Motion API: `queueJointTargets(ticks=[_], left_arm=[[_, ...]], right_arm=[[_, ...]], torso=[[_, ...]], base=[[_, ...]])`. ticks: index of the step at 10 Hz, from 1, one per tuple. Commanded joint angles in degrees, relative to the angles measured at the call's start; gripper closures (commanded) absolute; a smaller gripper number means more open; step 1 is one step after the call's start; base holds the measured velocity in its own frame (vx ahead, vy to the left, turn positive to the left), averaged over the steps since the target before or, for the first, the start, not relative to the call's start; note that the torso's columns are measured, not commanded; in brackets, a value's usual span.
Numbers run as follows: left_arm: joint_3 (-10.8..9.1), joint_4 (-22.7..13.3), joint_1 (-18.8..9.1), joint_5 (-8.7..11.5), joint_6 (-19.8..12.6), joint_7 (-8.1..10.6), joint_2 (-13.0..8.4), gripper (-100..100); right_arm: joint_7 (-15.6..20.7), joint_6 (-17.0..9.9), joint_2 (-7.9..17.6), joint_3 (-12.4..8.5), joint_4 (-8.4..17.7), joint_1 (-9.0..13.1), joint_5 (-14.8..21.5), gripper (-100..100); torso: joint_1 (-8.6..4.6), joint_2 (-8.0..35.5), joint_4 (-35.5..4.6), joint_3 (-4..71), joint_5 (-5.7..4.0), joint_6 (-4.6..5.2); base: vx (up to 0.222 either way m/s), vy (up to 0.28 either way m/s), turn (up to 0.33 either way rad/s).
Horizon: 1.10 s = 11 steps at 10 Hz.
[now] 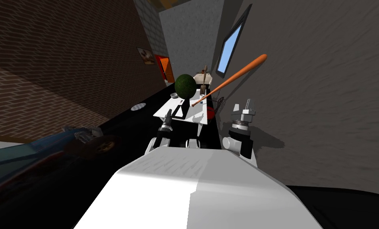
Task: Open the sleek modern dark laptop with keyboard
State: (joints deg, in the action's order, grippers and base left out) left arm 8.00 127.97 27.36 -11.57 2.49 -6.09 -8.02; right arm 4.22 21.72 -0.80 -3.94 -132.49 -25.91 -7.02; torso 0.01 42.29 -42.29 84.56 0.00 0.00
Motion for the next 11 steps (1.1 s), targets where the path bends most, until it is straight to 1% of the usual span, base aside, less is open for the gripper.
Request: queueJointTargets(ticks=[1,2,7,8,9,10,11], left_arm=[[0.42,-0.62,-0.46,-0.53,-2.45,0.05,-1.71,-100],[0.79,-1.06,-0.83,-0.95,-4.09,0.01,-2.81,-100],[2.07,-2.55,-2.10,-2.40,-9.67,-0.12,-6.30,-100],[1.88,-1.88,-1.77,-2.11,-9.10,-0.05,-6.00,-100],[1.96,-0.29,-1.41,-2.18,-10.65,-0.03,-6.28,-100],[1.97,-1.05,-1.44,-2.22,-9.79,-0.07,-6.09,-100],[1.99,-0.93,-1.41,-2.23,-9.94,-0.08,-6.09,100]], right_arm=[[0.00,0.00,0.00,0.00,0.00,0.00,0.00,0],[0.00,0.00,0.00,0.00,0.00,0.00,0.00,0],[0.00,0.00,0.00,0.00,0.00,0.00,0.00,0],[0.00,0.00,0.00,0.00,0.00,0.00,0.00,0],[0.00,0.00,0.00,-0.01,0.00,0.00,0.00,0],[0.00,0.00,0.00,-0.01,0.00,0.00,0.00,0],[0.00,0.00,0.00,-0.01,0.00,0.00,0.00,0]], torso=[[-0.02,-0.01,0.01,0.01,0.00,-0.01],[0.02,0.04,-0.01,-0.01,0.00,-0.01],[-0.01,0.05,-0.01,-0.03,-0.01,0.00],[-0.04,-0.01,0.00,0.01,-0.01,-0.01],[0.06,0.12,-0.02,-0.06,0.01,-0.02],[0.05,-0.06,0.01,0.03,0.02,0.00],[0.05,0.04,0.01,0.00,0.01,-0.01]], base=[[0.078,-0.048,-0.064],[0.100,-0.041,-0.107],[0.091,-0.047,-0.109],[0.045,-0.026,-0.016],[0.100,-0.018,-0.033],[0.063,-0.010,-0.008],[0.009,-0.002,0.004]])
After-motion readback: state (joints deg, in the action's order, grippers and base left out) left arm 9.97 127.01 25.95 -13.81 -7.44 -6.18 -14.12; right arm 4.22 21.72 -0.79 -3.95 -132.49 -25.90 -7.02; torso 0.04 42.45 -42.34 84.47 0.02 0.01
